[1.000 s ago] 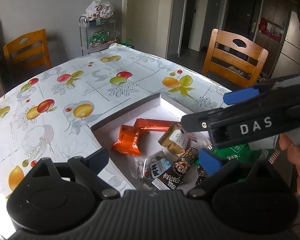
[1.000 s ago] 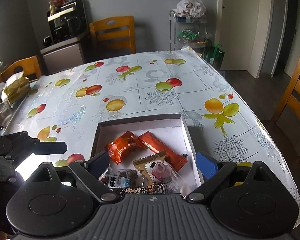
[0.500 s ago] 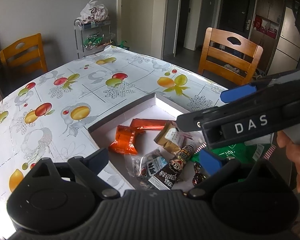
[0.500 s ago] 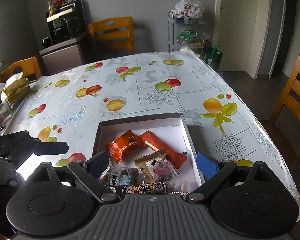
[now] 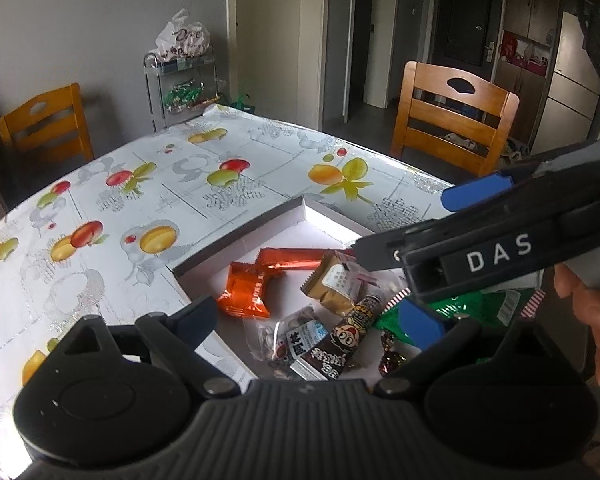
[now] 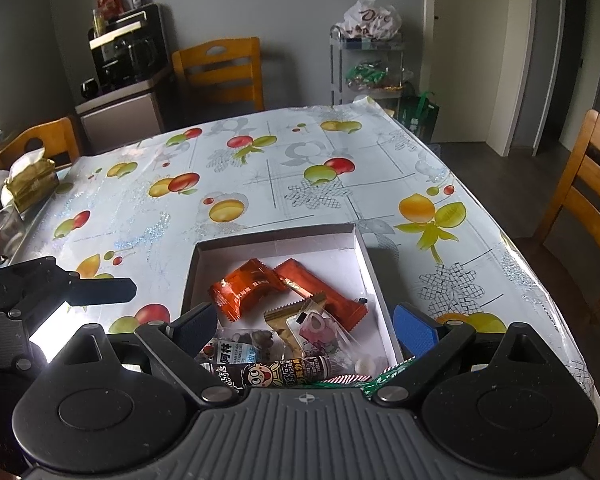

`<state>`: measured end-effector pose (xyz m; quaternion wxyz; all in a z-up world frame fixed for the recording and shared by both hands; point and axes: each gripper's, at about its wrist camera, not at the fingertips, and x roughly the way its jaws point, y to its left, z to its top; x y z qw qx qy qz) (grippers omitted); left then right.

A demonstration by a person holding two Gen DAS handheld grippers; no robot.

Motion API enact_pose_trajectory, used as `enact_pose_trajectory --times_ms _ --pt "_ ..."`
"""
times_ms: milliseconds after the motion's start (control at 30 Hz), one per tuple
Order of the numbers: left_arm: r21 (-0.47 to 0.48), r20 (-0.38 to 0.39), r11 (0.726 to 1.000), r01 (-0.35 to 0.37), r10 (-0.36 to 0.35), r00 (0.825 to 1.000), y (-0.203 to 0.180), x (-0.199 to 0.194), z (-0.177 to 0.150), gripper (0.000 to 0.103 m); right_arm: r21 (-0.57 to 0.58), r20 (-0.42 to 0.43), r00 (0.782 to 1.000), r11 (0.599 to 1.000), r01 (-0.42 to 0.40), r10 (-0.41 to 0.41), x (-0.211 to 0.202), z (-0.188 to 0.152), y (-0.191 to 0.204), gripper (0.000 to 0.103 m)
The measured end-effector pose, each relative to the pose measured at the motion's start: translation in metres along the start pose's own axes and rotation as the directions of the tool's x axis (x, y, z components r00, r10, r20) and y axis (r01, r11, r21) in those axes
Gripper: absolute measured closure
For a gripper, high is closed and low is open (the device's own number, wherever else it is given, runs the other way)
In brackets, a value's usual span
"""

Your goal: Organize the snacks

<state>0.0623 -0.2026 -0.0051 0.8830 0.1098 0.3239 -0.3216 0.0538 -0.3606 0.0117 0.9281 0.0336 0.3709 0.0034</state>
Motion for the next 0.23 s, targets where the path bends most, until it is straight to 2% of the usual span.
enact_pose_trajectory --times_ms 233 --pt "0.006 0.015 1.0 -0.023 0.023 1.0 -0.001 -0.0027 -0.0005 0.005 0.002 0.006 1.0 1.0 -0.001 0.001 -0.0009 0.0004 -0.001 0.007"
